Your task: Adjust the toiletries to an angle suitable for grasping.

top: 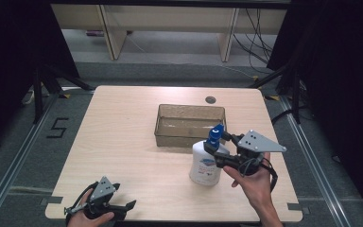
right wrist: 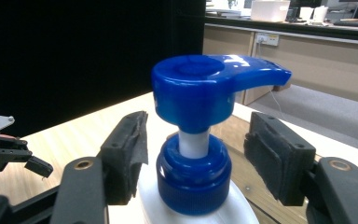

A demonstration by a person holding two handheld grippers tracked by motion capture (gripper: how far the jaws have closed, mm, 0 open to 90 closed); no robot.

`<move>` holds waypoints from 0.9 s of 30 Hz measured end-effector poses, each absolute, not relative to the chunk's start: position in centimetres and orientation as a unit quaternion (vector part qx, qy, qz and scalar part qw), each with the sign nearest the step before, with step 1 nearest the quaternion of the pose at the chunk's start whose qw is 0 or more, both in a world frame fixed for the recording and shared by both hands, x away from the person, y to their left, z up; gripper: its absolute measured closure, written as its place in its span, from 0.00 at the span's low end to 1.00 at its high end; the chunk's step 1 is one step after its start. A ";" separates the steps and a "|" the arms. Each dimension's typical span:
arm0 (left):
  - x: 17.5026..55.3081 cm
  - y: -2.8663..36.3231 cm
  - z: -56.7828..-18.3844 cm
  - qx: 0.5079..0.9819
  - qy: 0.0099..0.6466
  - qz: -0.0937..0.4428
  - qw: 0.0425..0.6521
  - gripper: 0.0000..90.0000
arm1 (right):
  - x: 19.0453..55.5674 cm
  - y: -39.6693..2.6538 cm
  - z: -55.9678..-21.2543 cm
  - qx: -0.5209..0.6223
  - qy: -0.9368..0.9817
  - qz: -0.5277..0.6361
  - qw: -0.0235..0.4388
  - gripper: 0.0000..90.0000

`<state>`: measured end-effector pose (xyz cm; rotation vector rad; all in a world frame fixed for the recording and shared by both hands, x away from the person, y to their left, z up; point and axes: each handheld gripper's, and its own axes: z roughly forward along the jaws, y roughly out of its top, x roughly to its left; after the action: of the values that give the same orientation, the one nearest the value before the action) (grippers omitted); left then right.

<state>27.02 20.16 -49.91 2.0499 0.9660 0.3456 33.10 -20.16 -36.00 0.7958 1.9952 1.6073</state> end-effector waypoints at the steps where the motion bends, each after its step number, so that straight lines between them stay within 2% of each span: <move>1: 27.0 20.2 -49.9 0.815 0.384 0.138 0.412 0.17 | 33.1 -20.1 -36.0 0.287 0.725 0.583 0.227 0.45; 6: 27.0 20.2 -49.9 0.815 0.385 0.137 0.411 0.17 | 33.1 -19.9 -36.0 0.281 0.726 0.584 0.231 0.52; 22: 27.1 20.0 -49.9 0.812 0.388 0.134 0.415 0.17 | 33.0 -19.9 -35.9 0.282 0.723 0.593 0.216 0.63; 24: 27.1 20.1 -49.8 0.817 0.384 0.134 0.410 0.17 | 33.2 -20.1 -35.9 0.270 0.719 0.594 0.240 0.66; 25: 27.1 20.2 -49.7 0.821 0.379 0.135 0.404 0.17 | 33.0 -20.0 -35.9 0.281 0.720 0.594 0.221 0.67; 27: 27.3 20.3 -49.8 0.824 0.374 0.142 0.403 0.17 | 33.2 -20.1 -35.9 0.269 0.717 0.597 0.238 0.69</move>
<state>27.29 20.34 -49.76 2.0807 0.9438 0.3579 33.18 -20.06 -35.88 0.7377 1.9652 1.6338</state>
